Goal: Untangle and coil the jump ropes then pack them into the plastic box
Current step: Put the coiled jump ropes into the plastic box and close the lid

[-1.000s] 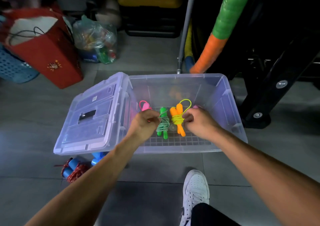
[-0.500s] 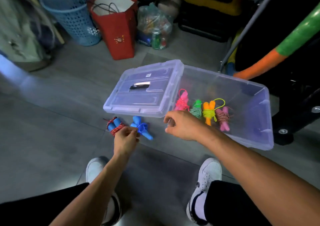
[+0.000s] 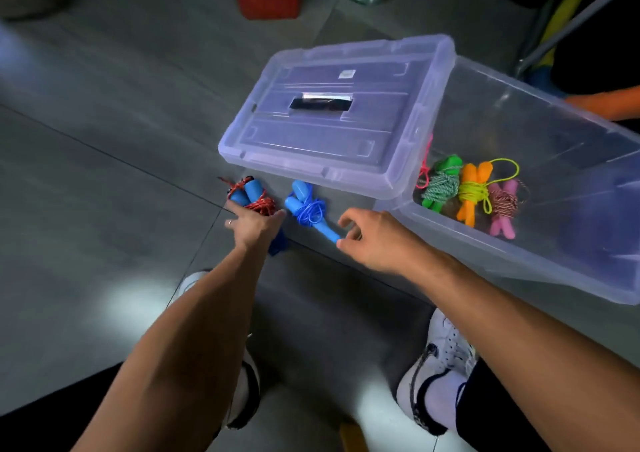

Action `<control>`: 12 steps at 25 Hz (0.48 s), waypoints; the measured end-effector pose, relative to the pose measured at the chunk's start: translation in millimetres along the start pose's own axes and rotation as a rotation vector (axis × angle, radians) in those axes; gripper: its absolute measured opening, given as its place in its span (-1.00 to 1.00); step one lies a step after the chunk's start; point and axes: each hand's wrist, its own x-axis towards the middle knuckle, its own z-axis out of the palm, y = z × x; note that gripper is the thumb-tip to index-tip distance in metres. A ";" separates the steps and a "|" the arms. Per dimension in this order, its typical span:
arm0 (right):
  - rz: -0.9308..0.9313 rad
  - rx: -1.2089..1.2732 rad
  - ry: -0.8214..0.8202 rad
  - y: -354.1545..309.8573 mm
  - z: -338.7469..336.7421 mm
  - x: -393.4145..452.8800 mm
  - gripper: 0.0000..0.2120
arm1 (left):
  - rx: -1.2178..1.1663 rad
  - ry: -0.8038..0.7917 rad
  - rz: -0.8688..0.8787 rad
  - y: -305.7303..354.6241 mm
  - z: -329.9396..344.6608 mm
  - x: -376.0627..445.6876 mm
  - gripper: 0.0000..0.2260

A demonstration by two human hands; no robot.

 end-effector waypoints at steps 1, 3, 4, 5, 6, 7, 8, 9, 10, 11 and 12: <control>0.011 -0.030 -0.003 2.0 8.2 10.9 -0.70 | 0.008 0.001 0.009 0.9 2.0 2.1 -0.15; 0.014 -0.078 0.009 4.7 27.5 33.3 -0.66 | -0.075 0.041 0.004 -10.7 7.3 10.8 -0.16; 0.027 -0.081 0.010 4.4 37.8 46.0 -0.62 | -0.211 0.060 -0.038 -18.3 8.1 11.4 -0.17; 0.057 -0.055 0.007 3.2 47.0 59.3 -0.58 | -0.382 0.067 -0.089 -26.4 7.7 9.2 -0.20; 0.090 -0.003 0.017 0.5 55.5 73.8 -0.53 | -0.534 0.074 -0.117 -36.5 7.4 8.2 -0.23; 0.117 0.070 0.048 -1.6 64.0 87.7 -0.49 | -0.639 0.072 -0.138 -45.5 3.8 5.7 -0.29; 0.136 0.139 0.093 -3.0 72.0 99.3 -0.45 | -0.708 0.053 -0.155 -53.1 -0.6 4.0 -0.37; 0.147 0.203 0.135 -3.9 80.6 108.9 -0.40 | -0.731 0.019 -0.169 -61.1 -5.2 6.9 -0.44; 0.140 0.241 0.170 -5.1 88.9 115.7 -0.35 | -0.748 -0.016 -0.175 -69.7 -9.1 12.0 -0.49; 0.130 0.266 0.195 -3.1 97.4 121.2 -0.32 | -0.758 -0.055 -0.174 -77.2 -12.9 16.9 -0.50; 0.133 0.279 0.211 -0.5 102.9 123.0 -0.34 | -0.757 -0.089 -0.156 -82.8 -16.3 19.4 -0.45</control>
